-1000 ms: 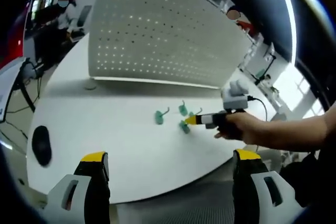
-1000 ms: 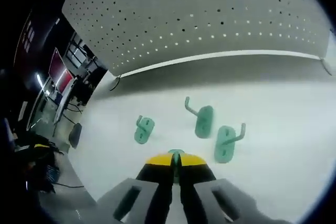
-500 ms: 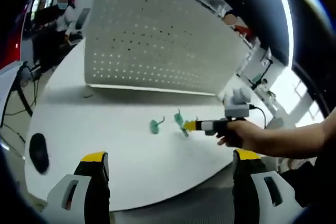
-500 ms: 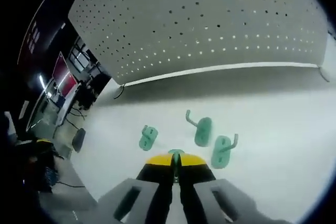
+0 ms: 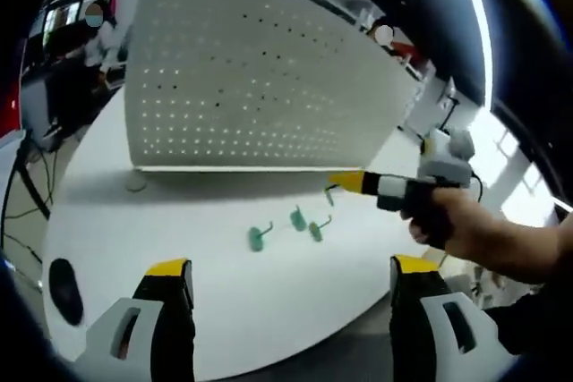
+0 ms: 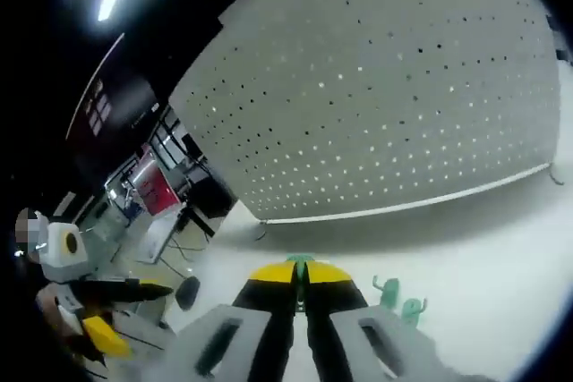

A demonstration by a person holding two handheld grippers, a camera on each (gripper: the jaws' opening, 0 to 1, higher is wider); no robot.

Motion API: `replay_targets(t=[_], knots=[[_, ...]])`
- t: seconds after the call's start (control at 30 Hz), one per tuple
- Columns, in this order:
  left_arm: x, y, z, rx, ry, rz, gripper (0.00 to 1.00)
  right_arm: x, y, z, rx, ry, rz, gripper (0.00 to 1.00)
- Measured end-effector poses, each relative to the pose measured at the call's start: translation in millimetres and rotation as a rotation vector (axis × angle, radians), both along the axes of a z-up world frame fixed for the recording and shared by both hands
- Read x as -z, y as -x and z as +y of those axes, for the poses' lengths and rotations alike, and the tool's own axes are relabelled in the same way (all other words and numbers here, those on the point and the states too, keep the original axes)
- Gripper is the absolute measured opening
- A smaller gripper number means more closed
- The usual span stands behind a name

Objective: Insert the hook assembly into the mounting plate slot until the hook locks in place.

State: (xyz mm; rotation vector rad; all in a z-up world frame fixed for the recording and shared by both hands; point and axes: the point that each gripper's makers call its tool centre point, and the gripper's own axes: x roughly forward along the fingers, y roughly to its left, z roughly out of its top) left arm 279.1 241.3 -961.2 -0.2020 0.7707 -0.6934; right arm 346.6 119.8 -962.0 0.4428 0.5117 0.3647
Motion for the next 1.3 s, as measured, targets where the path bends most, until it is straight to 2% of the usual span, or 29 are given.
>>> replay_targets(t=[0.27, 0.37, 0.43, 0.5, 0.63, 0.77, 1.03, 1.17, 1.3], knots=[[-2.6, -7.0, -13, 0.004, 0.071, 0.030, 0.74, -38.8, 21, 30, -0.058, -0.045, -0.095, 0.00], [-2.8, -6.7, -20, 0.020, 0.081, 0.045, 0.71, -48.1, 29, 40, -0.072, -0.053, -0.120, 0.00], [-5.3, -7.3, -22, 0.021, 0.100, 0.045, 0.66, -52.6, 32, 49, -0.090, -0.054, -0.137, 0.00], [-9.0, -7.9, -26, 0.024, 0.131, 0.052, 0.59, -56.0, 35, 55, -0.103, -0.071, -0.144, 0.00], [-12.8, -11.1, -32, 0.028, 0.154, 0.047, 0.55, -58.4, 39, 67, -0.137, -0.070, -0.160, 0.00], [-18.8, -11.8, -38, 0.038, 0.192, 0.044, 0.45, -59.4, 41, 73, -0.155, -0.076, -0.162, 0.00], [-21.1, -13.2, -43, 0.050, 0.227, 0.048, 0.29, -63.1, 44, 77, -0.153, -0.054, -0.191, 0.00], [-25.0, -11.7, -48, 0.058, 0.262, 0.048, 0.17, -66.3, 46, 78, -0.144, -0.035, -0.214, 0.00], [-31.5, -11.1, -53, 0.060, 0.308, 0.048, 0.10, -73.1, 48, 76, -0.134, -0.020, -0.244, 0.00]])
